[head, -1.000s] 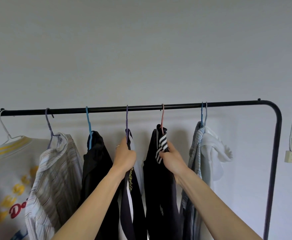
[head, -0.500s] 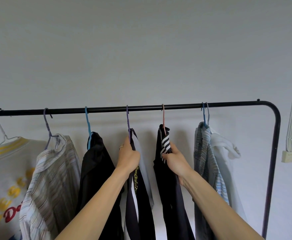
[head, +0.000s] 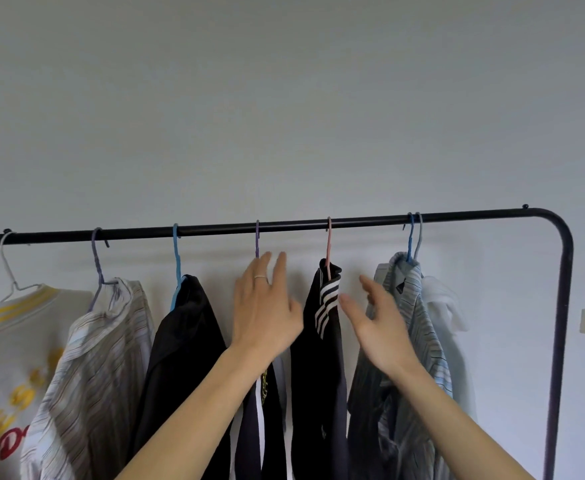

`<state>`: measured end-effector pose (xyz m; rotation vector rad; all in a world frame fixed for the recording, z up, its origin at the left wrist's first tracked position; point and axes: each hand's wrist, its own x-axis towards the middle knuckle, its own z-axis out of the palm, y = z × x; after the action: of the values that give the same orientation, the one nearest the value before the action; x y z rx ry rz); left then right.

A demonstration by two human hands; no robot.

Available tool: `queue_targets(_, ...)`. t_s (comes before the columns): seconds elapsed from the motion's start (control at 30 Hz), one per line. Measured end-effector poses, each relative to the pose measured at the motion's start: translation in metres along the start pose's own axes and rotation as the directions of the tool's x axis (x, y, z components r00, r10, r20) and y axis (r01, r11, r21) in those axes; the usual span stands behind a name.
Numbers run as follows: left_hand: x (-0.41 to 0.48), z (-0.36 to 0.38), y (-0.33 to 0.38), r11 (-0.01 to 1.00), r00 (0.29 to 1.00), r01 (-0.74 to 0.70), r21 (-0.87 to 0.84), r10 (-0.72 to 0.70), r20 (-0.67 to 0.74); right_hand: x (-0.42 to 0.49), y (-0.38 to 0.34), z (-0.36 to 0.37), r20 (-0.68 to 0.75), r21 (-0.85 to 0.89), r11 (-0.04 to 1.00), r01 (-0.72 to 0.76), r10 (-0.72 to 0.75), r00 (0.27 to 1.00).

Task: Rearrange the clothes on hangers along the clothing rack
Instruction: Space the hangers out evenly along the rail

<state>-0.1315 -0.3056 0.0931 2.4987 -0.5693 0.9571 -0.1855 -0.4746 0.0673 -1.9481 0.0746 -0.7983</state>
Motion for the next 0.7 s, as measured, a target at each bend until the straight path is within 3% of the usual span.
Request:
queue_targets(0.07,0.002,-0.003,0.018,0.997,0.998,-0.064,-0.045,0.064,-0.008,-0.002,0.003,-0.019,-0.138,-0.223,0.968,0.12,-0.153,0.978)
queue_targets(0.13,0.005,0.002,0.033,0.988,0.995,0.0,-0.157,0.015,0.095,-0.004,0.009,-0.038,-0.193,-0.435,0.892,0.125,-0.228,0.954)
queue_targets(0.23,0.011,0.02,0.048,0.915,0.933,0.209,-0.346,-0.08,0.351,-0.006,0.025,-0.057,-0.116,-0.65,0.757,0.067,-0.186,0.976)
queue_targets(0.33,0.017,0.036,0.054,0.741,0.873,0.408,-0.533,-0.146,0.465,-0.008,0.034,-0.066,-0.04,-0.72,0.694,0.019,-0.068,0.997)
queue_targets(0.43,0.021,0.043,0.059,0.656,0.88,0.426,-0.623,-0.142,0.453,-0.003,0.03,-0.075,-0.041,-0.591,0.8,-0.105,0.1,0.994)
queue_targets(0.53,0.023,0.044,0.063,0.651,0.904,0.395,-0.648,-0.153,0.398,0.013,0.033,-0.084,0.057,-0.261,0.932,-0.25,0.274,0.96)
queue_targets(0.63,0.021,0.042,0.068,0.658,0.924,0.373,-0.654,-0.197,0.328,0.027,0.043,-0.091,0.106,0.002,0.95,-0.313,0.311,0.944)
queue_targets(0.7,0.019,0.044,0.072,0.647,0.928,0.368,-0.667,-0.209,0.309,0.032,0.049,-0.097,0.05,0.063,0.953,-0.297,0.294,0.954)
